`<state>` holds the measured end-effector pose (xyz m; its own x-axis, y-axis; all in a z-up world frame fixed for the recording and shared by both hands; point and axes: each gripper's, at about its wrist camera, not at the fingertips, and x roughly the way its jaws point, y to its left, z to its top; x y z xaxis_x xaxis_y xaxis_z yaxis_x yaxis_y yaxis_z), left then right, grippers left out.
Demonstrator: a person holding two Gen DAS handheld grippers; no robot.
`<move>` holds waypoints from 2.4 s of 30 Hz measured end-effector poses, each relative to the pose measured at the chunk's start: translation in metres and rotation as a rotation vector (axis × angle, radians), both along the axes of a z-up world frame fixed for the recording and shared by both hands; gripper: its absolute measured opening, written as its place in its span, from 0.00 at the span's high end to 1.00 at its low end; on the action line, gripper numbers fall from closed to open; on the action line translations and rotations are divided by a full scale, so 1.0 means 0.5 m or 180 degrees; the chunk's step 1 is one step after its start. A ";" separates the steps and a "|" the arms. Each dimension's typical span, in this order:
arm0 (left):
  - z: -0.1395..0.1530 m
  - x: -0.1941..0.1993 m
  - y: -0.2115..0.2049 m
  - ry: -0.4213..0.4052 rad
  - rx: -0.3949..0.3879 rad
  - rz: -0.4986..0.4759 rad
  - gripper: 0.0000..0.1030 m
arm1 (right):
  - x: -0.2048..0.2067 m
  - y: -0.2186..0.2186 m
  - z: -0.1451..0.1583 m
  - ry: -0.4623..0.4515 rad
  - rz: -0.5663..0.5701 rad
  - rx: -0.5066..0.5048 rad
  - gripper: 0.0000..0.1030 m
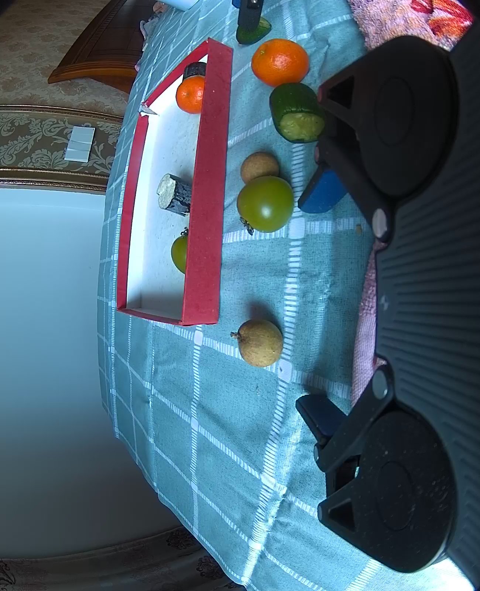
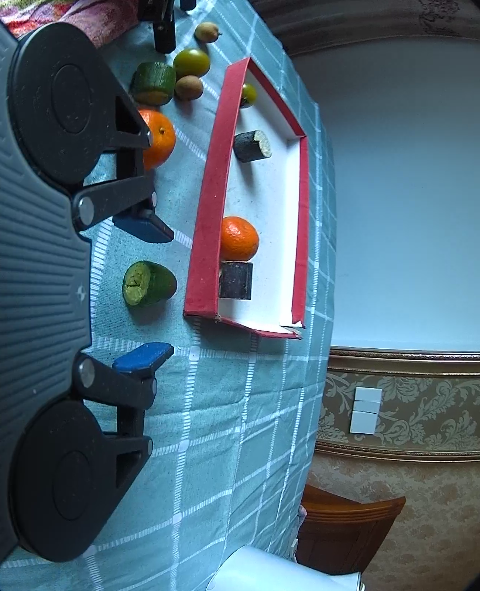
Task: Organize fruits
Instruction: 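Move the right gripper to the green cucumber slice and close on it, then carry the cucumber slice into the red tray and open the right gripper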
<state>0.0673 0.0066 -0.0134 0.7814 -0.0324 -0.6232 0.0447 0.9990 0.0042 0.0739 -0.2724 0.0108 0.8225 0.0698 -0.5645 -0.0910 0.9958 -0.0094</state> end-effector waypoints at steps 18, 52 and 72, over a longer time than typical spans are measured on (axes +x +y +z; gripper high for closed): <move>0.000 -0.001 0.000 0.0000 0.0000 0.0001 0.00 | 0.039 0.003 -0.035 0.0173 0.0040 -0.0003 0.57; 0.001 0.001 0.000 -0.0001 0.0002 0.0001 0.00 | 0.094 0.070 0.096 -0.0236 0.0415 0.0128 0.72; 0.001 0.001 0.000 -0.0003 0.0002 0.0002 0.00 | 0.119 0.094 0.049 -0.0189 0.0457 0.0143 0.53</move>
